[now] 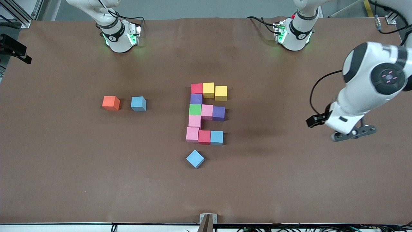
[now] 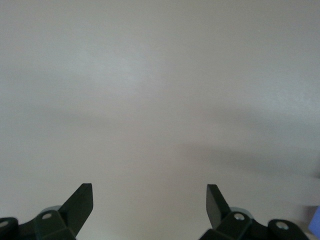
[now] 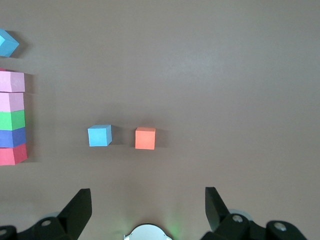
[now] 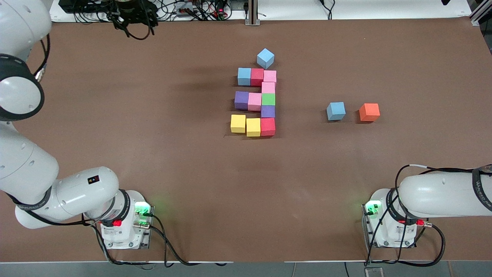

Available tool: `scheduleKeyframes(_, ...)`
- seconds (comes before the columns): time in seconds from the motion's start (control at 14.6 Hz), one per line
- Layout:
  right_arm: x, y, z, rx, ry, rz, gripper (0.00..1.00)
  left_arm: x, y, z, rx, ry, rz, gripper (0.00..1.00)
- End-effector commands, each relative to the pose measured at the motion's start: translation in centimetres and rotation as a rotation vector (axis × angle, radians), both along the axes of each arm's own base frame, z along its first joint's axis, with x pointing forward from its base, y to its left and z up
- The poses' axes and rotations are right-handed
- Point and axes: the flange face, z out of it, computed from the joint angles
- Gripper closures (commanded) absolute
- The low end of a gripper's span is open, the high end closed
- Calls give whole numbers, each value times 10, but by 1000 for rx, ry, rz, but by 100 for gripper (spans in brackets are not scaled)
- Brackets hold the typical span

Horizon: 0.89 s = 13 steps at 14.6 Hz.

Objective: Arrange 11 blocks into digit 3

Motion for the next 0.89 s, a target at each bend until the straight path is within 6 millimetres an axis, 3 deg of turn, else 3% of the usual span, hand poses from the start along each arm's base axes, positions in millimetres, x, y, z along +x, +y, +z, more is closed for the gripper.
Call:
scheduleKeyframes(0.0,-2,-1,5,-2,-15,-13,0,-20,37,48,-26,-17,-43,0)
scheduleKeyframes(0.41,-2,-1,7,-1,-21,-12,0,-51,126,116,-98,21,-147,0)
scheduleKeyframes(0.82,-2,-1,7,-2,-21,-11,0,-54,165,139,-101,-14,-163,0)
